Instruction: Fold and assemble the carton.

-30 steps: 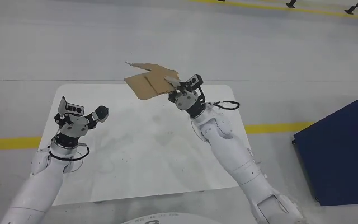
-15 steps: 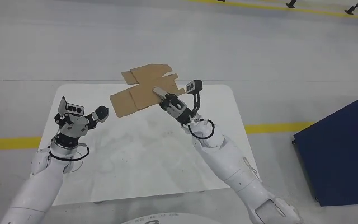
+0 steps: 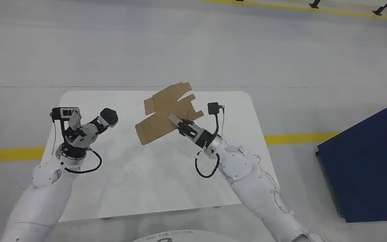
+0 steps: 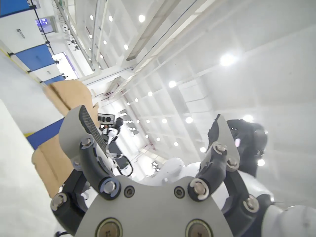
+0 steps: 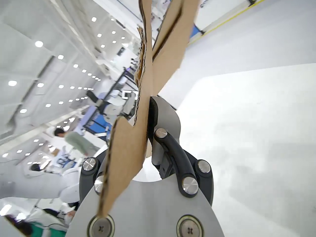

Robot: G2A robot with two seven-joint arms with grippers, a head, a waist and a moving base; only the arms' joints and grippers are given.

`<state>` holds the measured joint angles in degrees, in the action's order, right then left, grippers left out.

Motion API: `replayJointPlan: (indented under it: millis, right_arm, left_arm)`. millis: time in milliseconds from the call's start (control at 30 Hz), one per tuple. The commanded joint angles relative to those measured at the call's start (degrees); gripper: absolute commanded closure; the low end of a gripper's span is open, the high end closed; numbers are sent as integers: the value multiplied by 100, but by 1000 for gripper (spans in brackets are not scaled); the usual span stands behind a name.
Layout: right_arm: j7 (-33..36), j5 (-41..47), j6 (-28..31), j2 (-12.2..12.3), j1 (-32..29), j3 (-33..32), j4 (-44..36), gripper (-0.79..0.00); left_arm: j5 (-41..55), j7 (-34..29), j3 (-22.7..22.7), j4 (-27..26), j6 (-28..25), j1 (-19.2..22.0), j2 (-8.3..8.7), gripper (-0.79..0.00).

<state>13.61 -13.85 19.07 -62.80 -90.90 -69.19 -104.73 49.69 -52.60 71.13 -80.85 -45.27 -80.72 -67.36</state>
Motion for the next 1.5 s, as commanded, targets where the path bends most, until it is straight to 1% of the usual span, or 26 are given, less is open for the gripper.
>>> replayJointPlan:
  millis: [0,300,333,400,433,500,533,633,733,833,933,1100,1200,1267,1400,1467]
  right_arm:
    - [-140,29,16,-4,-148,-25,-146,0]
    - [-140,29,16,-4,-148,-25,-146,0]
    - [-120,-38,-50,-5,-146,-6,-129,0]
    - [84,-246,-279,-18,-83,142,-163,0]
    - [256,-188,-259,-22,-50,215,-172,0]
    - [812,156,-63,-13,30,279,-145,0]
    - [910,239,-50,-5,73,218,-104,0]
    - [913,186,-63,-3,45,211,-133,0]
    - [969,281,10,0,38,183,-128,0]
    - [988,399,69,0,41,146,-112,0]
    - [1005,456,127,0,45,125,-96,0]
    - [975,556,256,-4,42,102,-77,0]
    - [955,584,461,1,5,60,-69,0]
    - [952,617,663,11,-54,8,-63,0]
    - [1003,697,992,27,-131,-65,-35,0]
    - [1034,721,1081,37,-168,-104,-29,0]
  left_arm:
    - [-367,123,-130,-75,-131,81,-36,-785]
    - [-368,144,-149,-91,-126,92,-42,-785]
    - [-391,176,-140,-105,-132,95,-42,-785]
    - [-854,451,-107,-176,-311,101,-54,-785]
    - [-1036,583,-148,-226,-324,97,-69,-785]
    - [-1405,861,-183,-256,-476,99,-97,-785]
    - [-1594,990,-212,-248,-549,98,-113,-785]
    - [-2346,1410,-258,-96,-739,125,-158,-785]
    - [-2939,1852,-360,14,-600,186,-212,-785]
    - [-3058,2013,-476,77,-454,211,-245,-785]
    - [-2811,1822,-560,95,-273,225,-243,-785]
    - [-2055,1173,-598,129,205,258,-206,-785]
    - [-1710,941,-551,279,407,298,-190,-785]
    - [-1367,716,-556,387,642,341,-188,-785]
    - [-591,67,-521,638,1078,464,-181,-785]
    - [-492,-102,-506,802,1102,537,-185,-785]
